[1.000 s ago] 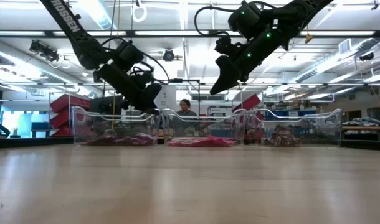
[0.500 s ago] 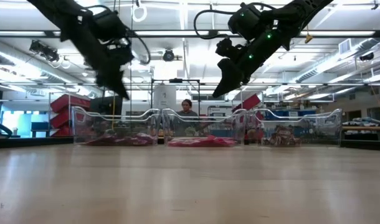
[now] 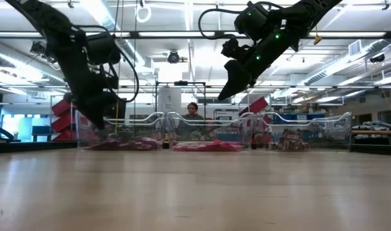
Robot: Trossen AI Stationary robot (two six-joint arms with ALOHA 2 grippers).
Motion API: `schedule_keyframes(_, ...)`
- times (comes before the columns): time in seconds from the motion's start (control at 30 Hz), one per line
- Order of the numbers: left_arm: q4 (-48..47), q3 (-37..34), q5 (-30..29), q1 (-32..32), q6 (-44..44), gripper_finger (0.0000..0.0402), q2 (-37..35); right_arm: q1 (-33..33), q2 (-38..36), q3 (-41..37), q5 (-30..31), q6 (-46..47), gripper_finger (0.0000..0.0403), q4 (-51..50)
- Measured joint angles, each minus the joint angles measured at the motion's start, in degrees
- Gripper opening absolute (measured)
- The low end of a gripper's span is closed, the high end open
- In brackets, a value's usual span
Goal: Sort candy
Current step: Adjust the left transparent bin
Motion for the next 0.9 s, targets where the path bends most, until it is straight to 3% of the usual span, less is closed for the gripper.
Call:
schedule_keyframes(0.23,8.8,-3.2,1.4,4.1,2.6,0.0000,0.0,0.0,0.0,0.0,0.0,-0.4,0.0001,0.0)
schedule_keyframes(0.5,16.0,-3.3,2.5,4.2,7.0,0.0000,0.0,0.0,0.0,0.0,0.9,-1.8,0.0000,0.1)
schedule_keyframes(0.67,17.3,-3.2,2.3,4.0,8.7,0.0000,-2.1,0.2,-0.8,0.0,2.3,-4.1,0.0000,0.5)
schedule_keyframes(0.9,16.8,-3.2,2.3,3.3,8.8,0.0000,-4.0,0.2,-0.9,-2.0,-1.0,-4.4,0.0000,6.8)
